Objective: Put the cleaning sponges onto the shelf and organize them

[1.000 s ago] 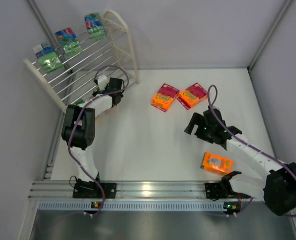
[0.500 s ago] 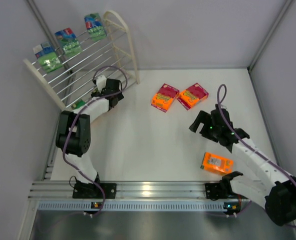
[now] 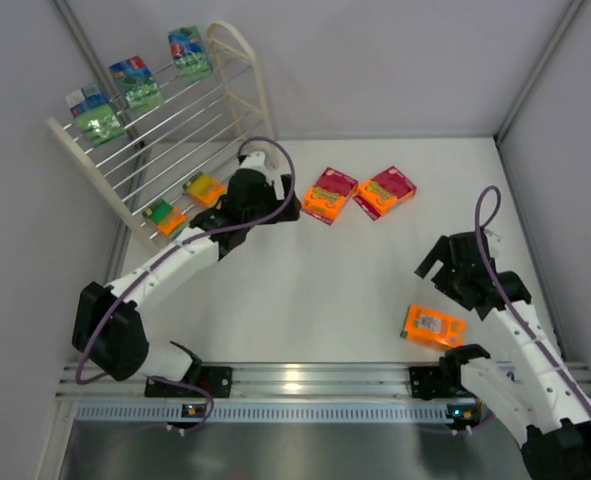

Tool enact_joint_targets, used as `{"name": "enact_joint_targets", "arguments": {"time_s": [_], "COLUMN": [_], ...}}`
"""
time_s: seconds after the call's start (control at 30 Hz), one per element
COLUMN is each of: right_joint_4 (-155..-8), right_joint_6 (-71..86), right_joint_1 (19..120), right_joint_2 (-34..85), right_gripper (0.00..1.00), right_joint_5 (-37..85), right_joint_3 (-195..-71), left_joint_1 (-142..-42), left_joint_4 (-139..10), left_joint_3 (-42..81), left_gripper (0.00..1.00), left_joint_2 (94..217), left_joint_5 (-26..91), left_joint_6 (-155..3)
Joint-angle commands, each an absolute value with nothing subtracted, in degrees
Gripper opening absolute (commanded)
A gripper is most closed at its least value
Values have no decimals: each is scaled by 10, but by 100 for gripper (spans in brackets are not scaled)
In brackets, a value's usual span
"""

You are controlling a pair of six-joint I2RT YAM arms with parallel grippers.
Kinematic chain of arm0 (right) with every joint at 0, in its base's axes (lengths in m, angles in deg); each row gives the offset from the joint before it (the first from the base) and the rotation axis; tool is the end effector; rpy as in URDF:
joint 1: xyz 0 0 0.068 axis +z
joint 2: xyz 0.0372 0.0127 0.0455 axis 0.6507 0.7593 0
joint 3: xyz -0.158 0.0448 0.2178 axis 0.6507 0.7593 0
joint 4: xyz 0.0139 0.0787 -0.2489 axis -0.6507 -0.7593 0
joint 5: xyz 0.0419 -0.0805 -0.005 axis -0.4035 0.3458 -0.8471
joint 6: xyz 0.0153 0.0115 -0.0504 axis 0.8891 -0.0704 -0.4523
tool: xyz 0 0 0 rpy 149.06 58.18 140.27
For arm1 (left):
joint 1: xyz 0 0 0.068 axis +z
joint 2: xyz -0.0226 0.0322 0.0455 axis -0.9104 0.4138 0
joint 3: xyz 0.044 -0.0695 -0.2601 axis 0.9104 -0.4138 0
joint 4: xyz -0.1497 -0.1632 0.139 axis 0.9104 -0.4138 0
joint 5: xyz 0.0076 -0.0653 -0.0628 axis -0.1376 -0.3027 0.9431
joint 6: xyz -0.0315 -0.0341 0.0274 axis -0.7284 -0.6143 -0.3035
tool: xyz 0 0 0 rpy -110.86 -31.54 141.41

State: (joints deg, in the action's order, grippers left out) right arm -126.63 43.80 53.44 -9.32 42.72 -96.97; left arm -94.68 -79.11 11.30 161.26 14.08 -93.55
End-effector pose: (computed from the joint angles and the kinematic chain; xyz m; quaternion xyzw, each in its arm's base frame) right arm 0.1519 0.0276 0.2487 0.2771 0.9012 0.0703 0.3257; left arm 0.2875 -0.1531 0.3054 -0.0404 0.8614 -0.1755 0.4750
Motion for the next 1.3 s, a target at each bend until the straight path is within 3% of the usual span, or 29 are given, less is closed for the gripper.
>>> {"name": "enact_joint_targets", "arguments": {"time_s": [0.0,0.2,0.47,0.77,1.07,1.27], "right_joint_4": [-1401,-1478,-1463,-1361,-1234,-1181], "right_joint_6": [504,575,613,509,517,569], "right_joint_1": [514,491,482,481,482,518], "right_joint_2": [-145,-223,-249,-132,-148,-162], "right_gripper": [99,99,99,99,99,96], "right_joint_5": [495,521,546,469,339,325], "right_joint_3": [-988,-956,-940,-922,-842,-827], "left_joint_1": [-1024,-1105,-1129,-1131,-1131,-1131], "left_joint_4": [-787,-787,-781,-782,-783,-783], "left_joint_3": [97,79,42,37,19,12], "left_gripper": [98,98,98,98,98,98], "left_joint_2": [1594,1581,1552,1552,1536,1524], "left_joint_5": [222,237,262,269,255,248], "left_joint_6": [-914,-940,-951,-945,-956,-955]}}
